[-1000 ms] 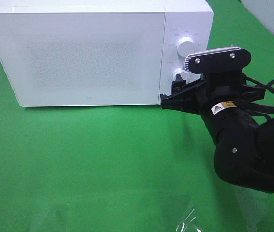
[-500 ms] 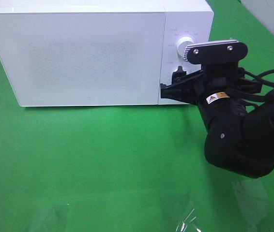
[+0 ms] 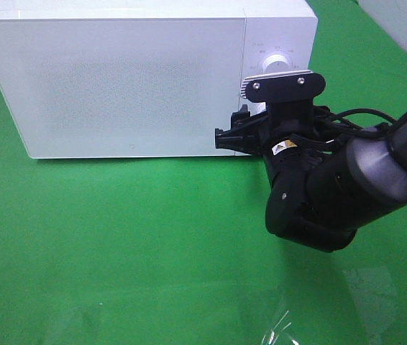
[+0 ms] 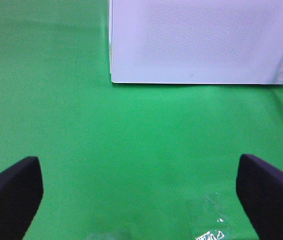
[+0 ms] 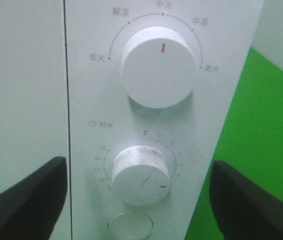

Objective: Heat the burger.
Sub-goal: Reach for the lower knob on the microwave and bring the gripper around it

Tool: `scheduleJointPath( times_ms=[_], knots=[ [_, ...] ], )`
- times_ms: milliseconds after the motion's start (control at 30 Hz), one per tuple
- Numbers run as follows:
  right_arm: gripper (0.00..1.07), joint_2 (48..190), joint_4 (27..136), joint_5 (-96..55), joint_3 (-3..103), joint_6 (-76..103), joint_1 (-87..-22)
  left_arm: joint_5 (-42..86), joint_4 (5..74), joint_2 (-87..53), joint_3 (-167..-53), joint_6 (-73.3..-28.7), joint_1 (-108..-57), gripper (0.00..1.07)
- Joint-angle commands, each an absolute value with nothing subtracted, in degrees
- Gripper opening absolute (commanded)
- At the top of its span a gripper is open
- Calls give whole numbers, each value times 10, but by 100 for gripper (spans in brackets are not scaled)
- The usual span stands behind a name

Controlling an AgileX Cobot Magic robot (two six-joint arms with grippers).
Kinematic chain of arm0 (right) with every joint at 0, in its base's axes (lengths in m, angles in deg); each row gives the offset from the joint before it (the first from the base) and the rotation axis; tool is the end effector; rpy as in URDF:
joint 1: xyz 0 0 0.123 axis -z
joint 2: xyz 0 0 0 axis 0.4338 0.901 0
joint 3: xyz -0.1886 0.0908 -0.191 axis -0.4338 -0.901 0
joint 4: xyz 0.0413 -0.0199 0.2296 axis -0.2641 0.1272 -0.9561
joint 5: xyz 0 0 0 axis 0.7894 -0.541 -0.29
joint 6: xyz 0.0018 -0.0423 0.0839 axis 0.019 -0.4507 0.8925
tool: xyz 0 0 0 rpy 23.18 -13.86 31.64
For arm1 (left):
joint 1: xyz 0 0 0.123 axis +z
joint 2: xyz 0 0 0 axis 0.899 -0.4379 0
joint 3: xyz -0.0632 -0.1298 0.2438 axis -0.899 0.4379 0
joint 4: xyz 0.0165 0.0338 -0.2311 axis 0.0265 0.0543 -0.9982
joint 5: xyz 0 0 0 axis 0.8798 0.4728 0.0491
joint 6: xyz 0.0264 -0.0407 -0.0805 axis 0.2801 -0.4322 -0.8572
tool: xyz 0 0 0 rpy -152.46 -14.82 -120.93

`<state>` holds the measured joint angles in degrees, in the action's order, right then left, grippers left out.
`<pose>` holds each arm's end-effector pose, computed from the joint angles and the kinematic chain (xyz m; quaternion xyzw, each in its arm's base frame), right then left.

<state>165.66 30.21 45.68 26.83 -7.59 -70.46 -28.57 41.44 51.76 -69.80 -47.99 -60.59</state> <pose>0.2868 0.1875 0.1490 -0.0274 0.7353 -0.0549 0.6749 -0.0196 -0.0197 0.2732 0.0309 0.8443 -0.0646 0.5311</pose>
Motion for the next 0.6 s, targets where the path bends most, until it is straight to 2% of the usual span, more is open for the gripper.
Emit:
scheduleJointPath(
  times_ms=[33,600],
  knots=[
    [76,1664,304,476,284,-80,-695,-282,408,527,-696,-480,-605,97],
    [76,1700,314,456,314,-62,-671,-282,408,527,-696,-480,-605,97]
  ],
)
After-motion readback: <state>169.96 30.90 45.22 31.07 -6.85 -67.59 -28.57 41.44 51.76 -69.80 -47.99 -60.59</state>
